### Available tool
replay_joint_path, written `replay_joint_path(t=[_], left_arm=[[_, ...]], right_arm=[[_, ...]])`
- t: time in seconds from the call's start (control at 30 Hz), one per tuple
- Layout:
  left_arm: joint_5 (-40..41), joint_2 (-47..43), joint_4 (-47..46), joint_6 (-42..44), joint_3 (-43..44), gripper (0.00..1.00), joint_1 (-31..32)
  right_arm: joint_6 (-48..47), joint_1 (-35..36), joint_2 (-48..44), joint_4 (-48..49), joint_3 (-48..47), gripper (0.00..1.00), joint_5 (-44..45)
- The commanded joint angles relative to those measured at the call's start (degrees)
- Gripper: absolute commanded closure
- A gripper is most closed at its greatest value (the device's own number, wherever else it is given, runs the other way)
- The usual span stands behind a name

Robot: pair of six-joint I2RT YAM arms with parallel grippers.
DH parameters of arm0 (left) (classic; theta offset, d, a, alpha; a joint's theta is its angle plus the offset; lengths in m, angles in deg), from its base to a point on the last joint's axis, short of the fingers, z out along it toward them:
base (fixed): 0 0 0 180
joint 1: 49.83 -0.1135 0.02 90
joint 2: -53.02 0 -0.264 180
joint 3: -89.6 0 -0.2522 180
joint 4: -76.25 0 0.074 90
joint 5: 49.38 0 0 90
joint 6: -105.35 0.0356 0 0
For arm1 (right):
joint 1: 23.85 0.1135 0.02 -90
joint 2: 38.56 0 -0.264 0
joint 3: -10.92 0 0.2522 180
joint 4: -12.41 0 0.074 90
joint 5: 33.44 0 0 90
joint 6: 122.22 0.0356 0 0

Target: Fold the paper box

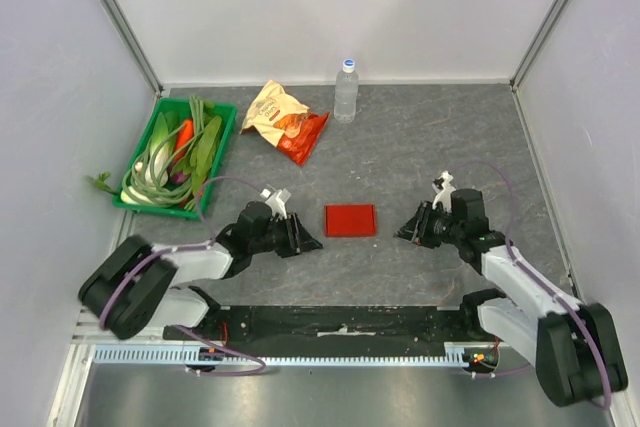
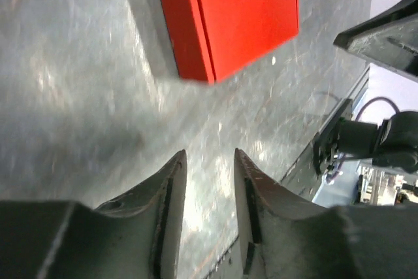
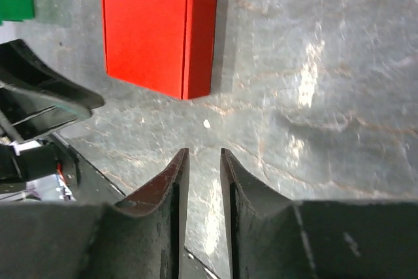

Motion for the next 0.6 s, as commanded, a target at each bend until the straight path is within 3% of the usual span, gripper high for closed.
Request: replay_joint_path(t=[0.0, 0.07, 0.2, 0.33, 0.47, 0.57], left_arm=[[5.3, -17.4, 15.1, 4.9, -3.1, 0.53, 1.9], [6.1, -28.4, 21.7, 5.9, -3.3, 0.44, 1.9], [7.0, -36.7, 30.0, 13.0, 1.4, 0.32, 1.9], [6.5, -30.3, 33.2, 20.9, 9.0, 0.28, 4.6], [22.4, -20.6, 33.5, 37.3, 16.9, 0.27, 18.1], [23.8, -10.9, 33.9, 47.0, 24.6, 0.25, 22.2]], right_arm=[[-5.7, 2.5, -9.0, -17.1, -3.4, 0.64, 8.2], [-6.4, 4.0, -10.3, -17.9, -4.5, 0.55, 9.4], [-5.7, 10.4, -6.0, -16.7, -6.7, 0.5, 12.1], [-4.1, 12.1, -5.8, -18.1, -10.1, 0.47, 18.2], [-6.3, 12.1, -10.4, -27.7, -20.7, 0.45, 35.0], [-8.6, 12.1, -15.3, -33.1, -27.4, 0.42, 43.5]])
